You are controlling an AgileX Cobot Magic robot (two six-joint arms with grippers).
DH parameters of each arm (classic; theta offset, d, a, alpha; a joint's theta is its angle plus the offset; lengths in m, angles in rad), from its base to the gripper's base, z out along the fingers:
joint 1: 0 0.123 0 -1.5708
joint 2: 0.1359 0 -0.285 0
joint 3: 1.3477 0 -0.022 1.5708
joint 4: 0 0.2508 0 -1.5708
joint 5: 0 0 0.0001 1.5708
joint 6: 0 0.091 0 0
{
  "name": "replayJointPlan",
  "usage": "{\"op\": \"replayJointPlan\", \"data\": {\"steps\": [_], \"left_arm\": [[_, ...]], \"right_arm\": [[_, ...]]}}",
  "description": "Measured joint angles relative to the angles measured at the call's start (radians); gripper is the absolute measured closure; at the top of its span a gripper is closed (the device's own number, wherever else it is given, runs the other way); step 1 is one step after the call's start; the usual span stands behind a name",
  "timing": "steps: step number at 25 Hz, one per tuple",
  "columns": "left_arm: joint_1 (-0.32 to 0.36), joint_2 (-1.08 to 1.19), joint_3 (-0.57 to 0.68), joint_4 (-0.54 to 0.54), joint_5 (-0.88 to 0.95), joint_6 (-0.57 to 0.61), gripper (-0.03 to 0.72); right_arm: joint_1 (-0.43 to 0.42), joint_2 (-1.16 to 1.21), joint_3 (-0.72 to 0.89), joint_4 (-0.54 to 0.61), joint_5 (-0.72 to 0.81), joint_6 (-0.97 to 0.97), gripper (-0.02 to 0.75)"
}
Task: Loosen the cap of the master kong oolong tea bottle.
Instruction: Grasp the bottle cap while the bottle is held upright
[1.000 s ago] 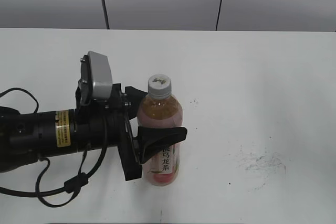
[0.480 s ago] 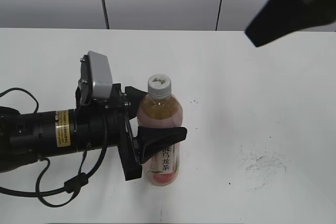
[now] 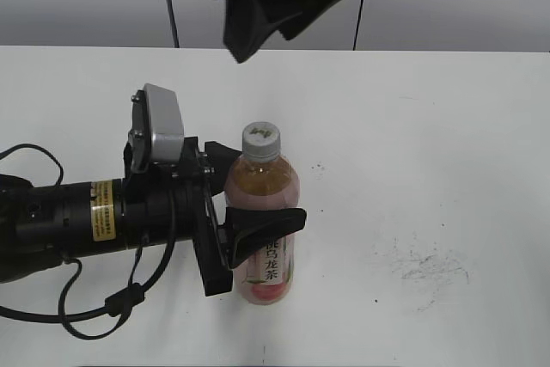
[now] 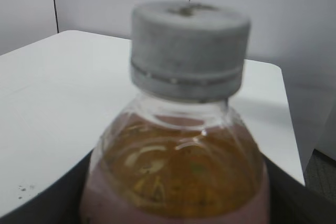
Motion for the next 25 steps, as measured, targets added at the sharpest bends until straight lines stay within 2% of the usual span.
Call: {"op": "replayJointPlan", "data": {"steps": [4,9,19,25], "left_arm": [[0.0,0.0,0.0,0.0,-0.001,0.0,0.239],[0.0,0.0,0.0,0.0,-0.001,0.0,0.239],[0.0,0.0,0.0,0.0,-0.001,0.0,0.239],[0.0,0.0,0.0,0.0,-0.001,0.0,0.239]], "right_arm": [[0.043,0.054,-0.035,-0.002,0.0,0.137,0.339],[0.047,0.057,-0.035,-0.002,0.0,0.239,0.339],[0.047,0.057,0.079,-0.007,0.002,0.268,0.34],[0.047,0.066,0.087,-0.005,0.003,0.27,0.34]]}}
